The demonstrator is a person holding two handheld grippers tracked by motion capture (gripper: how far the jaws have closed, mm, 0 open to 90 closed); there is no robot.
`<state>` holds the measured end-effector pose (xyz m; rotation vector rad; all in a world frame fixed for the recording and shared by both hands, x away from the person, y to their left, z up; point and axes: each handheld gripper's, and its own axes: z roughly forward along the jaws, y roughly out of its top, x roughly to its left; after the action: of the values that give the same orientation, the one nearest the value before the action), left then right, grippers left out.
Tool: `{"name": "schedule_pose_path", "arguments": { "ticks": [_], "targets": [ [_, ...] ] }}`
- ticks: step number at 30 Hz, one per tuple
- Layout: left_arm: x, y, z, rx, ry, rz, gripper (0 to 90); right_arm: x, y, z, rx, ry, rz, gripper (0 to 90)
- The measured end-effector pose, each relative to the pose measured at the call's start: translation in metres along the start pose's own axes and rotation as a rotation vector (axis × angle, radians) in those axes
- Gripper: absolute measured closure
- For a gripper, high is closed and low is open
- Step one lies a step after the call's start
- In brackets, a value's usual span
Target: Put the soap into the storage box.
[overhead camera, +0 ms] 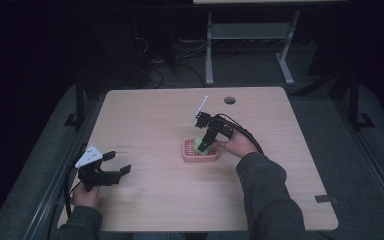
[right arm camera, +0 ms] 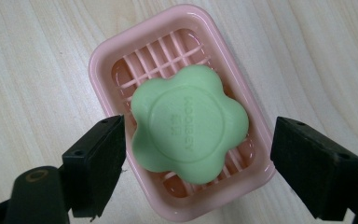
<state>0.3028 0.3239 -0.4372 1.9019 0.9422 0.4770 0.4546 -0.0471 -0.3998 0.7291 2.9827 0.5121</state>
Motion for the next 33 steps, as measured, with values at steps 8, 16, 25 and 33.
{"name": "schedule_pose_path", "arguments": {
  "ticks": [8, 16, 25, 33],
  "targets": [
    [0.0, 0.0, 0.0, 0.004, -0.002, 0.003, 14.4, -0.001, -0.004, -0.004, -0.008, 0.0, 0.011, 18.0],
    [0.0, 0.0, 0.0, 0.004, -0.002, 0.002, 14.4, -0.001, -0.006, -0.007, -0.015, -0.003, 0.015, 18.3],
    [0.0, 0.0, 0.0, 0.007, -0.003, 0.008, 14.4, -0.001, -0.009, -0.012, -0.025, -0.004, 0.02, 18.9],
    [-0.001, -0.001, 0.002, 0.003, -0.005, 0.005, 14.4, -0.002, -0.015, -0.018, -0.036, -0.004, 0.03, 19.3]
  ]
}}
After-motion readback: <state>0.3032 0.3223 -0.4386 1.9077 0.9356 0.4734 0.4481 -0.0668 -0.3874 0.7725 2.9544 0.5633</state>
